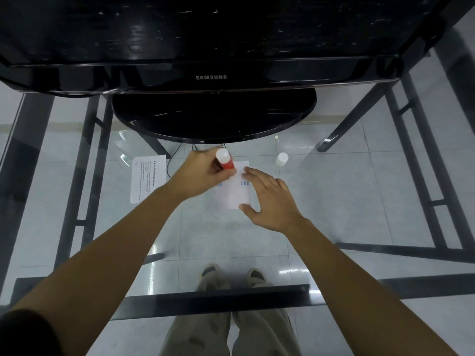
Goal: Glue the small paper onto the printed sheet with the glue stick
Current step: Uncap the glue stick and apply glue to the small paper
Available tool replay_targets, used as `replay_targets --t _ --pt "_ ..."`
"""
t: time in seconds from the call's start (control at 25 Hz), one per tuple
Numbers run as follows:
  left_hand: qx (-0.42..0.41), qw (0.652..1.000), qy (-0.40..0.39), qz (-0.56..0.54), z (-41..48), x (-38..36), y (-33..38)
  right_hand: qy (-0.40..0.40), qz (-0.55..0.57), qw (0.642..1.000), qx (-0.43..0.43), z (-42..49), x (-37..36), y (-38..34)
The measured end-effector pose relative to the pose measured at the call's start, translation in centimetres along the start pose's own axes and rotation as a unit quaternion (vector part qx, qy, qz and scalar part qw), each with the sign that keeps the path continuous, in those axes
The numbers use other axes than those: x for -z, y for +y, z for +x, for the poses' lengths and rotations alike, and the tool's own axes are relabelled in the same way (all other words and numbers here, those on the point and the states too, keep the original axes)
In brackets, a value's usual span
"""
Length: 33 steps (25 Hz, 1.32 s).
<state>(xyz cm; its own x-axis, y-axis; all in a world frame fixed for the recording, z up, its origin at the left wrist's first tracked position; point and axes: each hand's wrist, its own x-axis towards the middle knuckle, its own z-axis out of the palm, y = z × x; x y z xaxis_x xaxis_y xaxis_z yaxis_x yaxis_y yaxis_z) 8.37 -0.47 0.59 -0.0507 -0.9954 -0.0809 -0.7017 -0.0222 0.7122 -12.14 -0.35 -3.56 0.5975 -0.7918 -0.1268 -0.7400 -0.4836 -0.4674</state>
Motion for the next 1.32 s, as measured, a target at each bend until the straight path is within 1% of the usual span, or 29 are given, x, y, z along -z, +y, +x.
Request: replay_targets --t 0.08,0.12,0.24,0.28,0.36,0.44,0.48,0.56,0.64,0.72,0.76,0.8,0.84,0.92,0.96,1.04,1.08,1.16,1.2,1.28,1.32 --pt "0.028 0.998 0.057 -0.014 0.7 0.4 -0.1 0.004 0.004 1.000 0.000 -0.1 0.0 0.0" --pt "0.024 0.998 0.061 -0.016 0.7 0.3 0.0 0.003 0.002 1.000 -0.002 -0.2 0.0 -0.1" --pt "-0.016 0.999 -0.010 0.026 0.3 -0.6 0.5 -0.001 -0.009 1.000 -0.007 -0.5 -0.1 -0.3" --pt "-0.015 0.999 -0.016 0.030 0.4 -0.6 0.6 -0.003 -0.010 1.000 -0.007 -0.6 -0.2 -0.4" --pt "0.002 1.000 0.014 0.019 1.0 -0.3 0.7 -0.006 -0.009 1.000 -0.003 -0.7 -0.3 -0.6" --pt "0.001 0.999 0.050 0.014 1.6 -0.3 0.8 -0.006 -0.008 1.000 -0.002 -0.8 -0.2 -0.7" --pt "-0.009 0.999 0.051 0.010 1.7 -0.5 0.9 -0.006 -0.010 1.000 -0.001 -0.8 -0.2 -0.7" --pt "-0.028 0.999 0.028 0.014 1.7 -1.1 1.3 -0.007 -0.018 1.000 0.001 -0.8 -0.1 -0.7" --pt "-0.029 0.999 0.018 0.030 1.8 -1.5 1.5 -0.007 -0.025 1.000 0.002 -0.9 -0.1 -0.8" --pt "-0.028 0.998 0.054 0.033 2.1 -1.4 1.8 -0.005 -0.031 1.000 0.001 -1.0 -0.1 -0.8" --pt "-0.025 0.996 0.084 0.008 2.1 -1.3 1.9 -0.001 -0.032 0.999 0.001 -1.0 -0.1 -0.9" --pt "-0.011 0.992 0.115 -0.046 1.8 -1.1 2.2 0.005 -0.032 0.999 0.001 -0.9 -0.1 -0.9" --pt "0.020 0.982 0.138 -0.125 1.5 -0.9 2.3 0.010 -0.029 1.000 0.000 -0.9 0.0 -0.9" --pt "0.100 0.941 0.164 -0.278 0.3 -0.8 2.1 0.021 -0.016 1.000 -0.003 -0.7 0.3 -1.1" --pt "0.138 0.912 0.175 -0.345 -0.4 -0.8 2.0 0.027 -0.009 1.000 -0.005 -0.6 0.3 -1.2" --pt "0.201 0.838 0.186 -0.472 -1.7 -0.8 1.7 0.032 -0.005 0.999 -0.007 -0.6 0.3 -1.3" --pt "0.231 0.813 0.183 -0.503 -2.3 -0.9 1.7 0.030 -0.007 0.999 -0.010 -0.6 0.2 -1.4" --pt "0.276 0.801 0.165 -0.505 -3.0 -1.2 2.0 0.026 -0.006 0.999 -0.018 -0.7 0.0 -1.5" --pt "0.281 0.794 0.152 -0.517 -3.2 -1.5 2.1 0.026 0.002 0.999 -0.020 -0.7 0.1 -1.6" --pt "0.264 0.773 0.123 -0.564 -3.1 -1.8 2.4 0.034 0.024 0.999 -0.021 -0.6 0.3 -1.7" --pt "0.254 0.775 0.107 -0.569 -2.8 -1.8 2.7 0.044 0.029 0.998 -0.022 -0.6 0.5 -1.6"
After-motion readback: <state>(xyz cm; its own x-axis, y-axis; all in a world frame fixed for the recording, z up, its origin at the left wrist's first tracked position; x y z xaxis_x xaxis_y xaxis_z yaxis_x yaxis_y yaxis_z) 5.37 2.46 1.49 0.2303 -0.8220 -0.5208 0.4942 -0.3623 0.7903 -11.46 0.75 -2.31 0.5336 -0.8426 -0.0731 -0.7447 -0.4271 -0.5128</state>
